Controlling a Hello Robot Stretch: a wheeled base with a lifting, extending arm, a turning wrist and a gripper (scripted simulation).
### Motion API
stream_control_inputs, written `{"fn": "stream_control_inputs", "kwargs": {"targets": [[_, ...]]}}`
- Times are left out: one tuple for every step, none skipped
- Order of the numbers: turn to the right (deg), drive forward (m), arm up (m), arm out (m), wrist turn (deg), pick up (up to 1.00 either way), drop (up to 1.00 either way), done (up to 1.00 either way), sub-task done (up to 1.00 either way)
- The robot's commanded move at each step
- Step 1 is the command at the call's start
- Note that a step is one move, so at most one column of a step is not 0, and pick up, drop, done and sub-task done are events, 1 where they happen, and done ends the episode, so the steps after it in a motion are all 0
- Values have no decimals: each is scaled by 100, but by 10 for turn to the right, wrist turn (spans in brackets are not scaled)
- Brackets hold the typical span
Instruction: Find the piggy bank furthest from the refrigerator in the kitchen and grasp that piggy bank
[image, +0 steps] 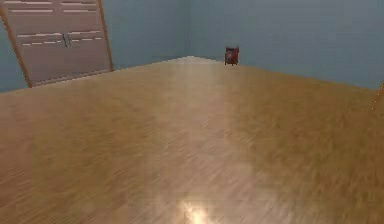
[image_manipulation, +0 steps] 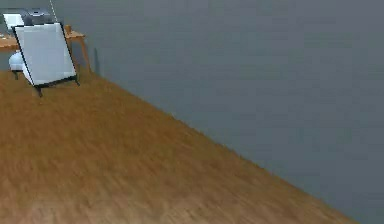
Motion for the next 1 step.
{"fn": "stream_control_inputs", "kwargs": {"targets": [[360, 0, 0, 0, 0, 0, 0, 0, 0]]}}
